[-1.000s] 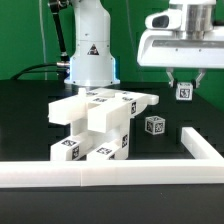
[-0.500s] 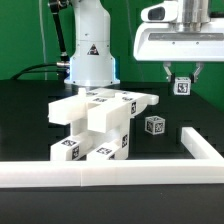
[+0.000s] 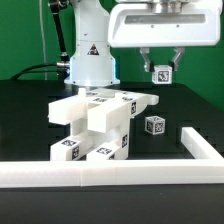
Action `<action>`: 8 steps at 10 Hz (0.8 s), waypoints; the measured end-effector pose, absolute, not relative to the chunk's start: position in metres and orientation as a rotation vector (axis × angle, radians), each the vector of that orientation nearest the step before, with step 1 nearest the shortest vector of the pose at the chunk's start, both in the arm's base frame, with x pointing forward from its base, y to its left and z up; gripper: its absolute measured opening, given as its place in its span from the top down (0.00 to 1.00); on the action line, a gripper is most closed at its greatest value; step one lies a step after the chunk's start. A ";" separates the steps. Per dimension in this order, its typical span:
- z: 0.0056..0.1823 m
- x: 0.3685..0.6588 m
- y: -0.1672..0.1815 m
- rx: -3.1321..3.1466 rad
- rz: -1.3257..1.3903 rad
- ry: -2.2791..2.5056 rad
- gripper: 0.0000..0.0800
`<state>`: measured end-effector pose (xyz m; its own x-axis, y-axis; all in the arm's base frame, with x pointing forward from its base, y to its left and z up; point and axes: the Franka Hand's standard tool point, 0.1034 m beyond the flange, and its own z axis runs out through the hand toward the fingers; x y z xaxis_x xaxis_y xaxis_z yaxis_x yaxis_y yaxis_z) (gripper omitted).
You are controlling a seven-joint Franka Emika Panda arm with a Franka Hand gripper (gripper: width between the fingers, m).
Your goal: Assemble chair
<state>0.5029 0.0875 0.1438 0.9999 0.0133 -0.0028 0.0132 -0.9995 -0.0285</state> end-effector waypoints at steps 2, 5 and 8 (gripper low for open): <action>0.143 0.503 0.089 -3.114 -0.002 -0.005 0.64; 0.145 0.512 0.069 -3.121 -0.015 -0.170 0.64; 0.150 0.544 0.025 -3.126 -0.053 -0.361 0.64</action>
Offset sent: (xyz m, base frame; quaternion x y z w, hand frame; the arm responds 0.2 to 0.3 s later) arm 0.0000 0.0000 0.0000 0.0000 0.0000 0.0000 1.0000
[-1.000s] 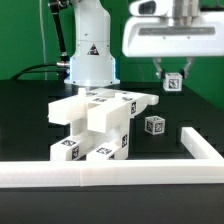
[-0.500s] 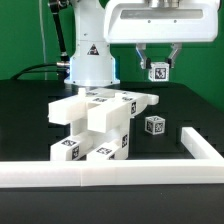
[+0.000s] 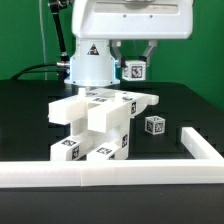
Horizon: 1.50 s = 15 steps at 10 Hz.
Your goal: Assemble chair
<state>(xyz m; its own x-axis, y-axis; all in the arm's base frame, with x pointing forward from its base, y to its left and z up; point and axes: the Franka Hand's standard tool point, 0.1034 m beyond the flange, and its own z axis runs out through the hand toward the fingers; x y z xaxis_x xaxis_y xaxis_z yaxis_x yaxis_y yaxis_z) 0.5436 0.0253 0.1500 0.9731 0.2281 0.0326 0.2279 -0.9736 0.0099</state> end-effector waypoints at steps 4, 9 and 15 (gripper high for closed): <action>0.148 0.548 0.021 3.108 0.052 0.369 0.64; 0.145 0.567 0.003 3.072 0.065 0.460 0.64; 0.138 0.569 -0.003 3.065 0.049 0.464 0.64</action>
Offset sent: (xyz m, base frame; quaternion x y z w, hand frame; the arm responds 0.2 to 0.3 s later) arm 0.0000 0.0000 0.0000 0.0000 0.0000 0.0000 1.0000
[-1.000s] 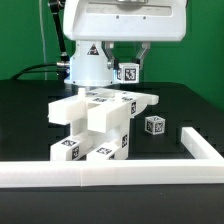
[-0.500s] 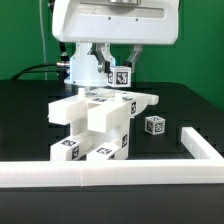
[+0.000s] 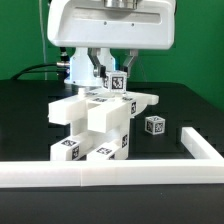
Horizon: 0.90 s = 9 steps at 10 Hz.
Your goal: Assemble chair
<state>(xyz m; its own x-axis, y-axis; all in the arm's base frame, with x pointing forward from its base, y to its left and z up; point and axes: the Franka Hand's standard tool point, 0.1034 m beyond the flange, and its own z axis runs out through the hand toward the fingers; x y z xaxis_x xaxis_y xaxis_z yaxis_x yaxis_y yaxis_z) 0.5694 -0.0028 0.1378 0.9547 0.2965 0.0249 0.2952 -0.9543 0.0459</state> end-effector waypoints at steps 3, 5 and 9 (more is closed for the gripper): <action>0.136 0.571 0.002 3.063 0.046 0.474 0.64; 0.134 0.570 0.001 3.062 0.040 0.473 0.64; 0.133 0.571 0.003 3.060 0.044 0.479 0.64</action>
Offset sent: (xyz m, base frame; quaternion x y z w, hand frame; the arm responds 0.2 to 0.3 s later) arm 0.0063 0.0036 -0.0031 0.0089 -0.0010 -0.0059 0.9999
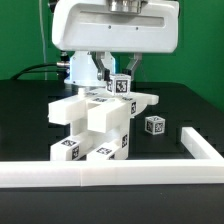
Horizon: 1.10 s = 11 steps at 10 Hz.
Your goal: Assemble chair
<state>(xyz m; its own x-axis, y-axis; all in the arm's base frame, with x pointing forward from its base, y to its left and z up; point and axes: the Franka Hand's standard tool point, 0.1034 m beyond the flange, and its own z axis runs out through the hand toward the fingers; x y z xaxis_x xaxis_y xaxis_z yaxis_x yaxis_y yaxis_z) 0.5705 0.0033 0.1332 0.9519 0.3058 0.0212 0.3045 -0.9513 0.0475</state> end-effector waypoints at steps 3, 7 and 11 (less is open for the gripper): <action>0.133 0.571 0.004 3.060 0.044 0.481 0.64; 0.133 0.571 0.005 3.061 0.047 0.471 0.64; 0.131 0.565 0.009 3.068 0.034 0.455 0.64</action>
Offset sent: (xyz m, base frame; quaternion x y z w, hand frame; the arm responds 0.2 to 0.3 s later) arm -0.0037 0.0034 0.0006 -0.0211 0.0102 0.0111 0.9997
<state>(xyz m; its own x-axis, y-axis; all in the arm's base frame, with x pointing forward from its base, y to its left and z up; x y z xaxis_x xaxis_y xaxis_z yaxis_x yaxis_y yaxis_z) 0.5653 0.0095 0.1308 0.9567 0.2906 0.0160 0.2897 -0.9562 0.0423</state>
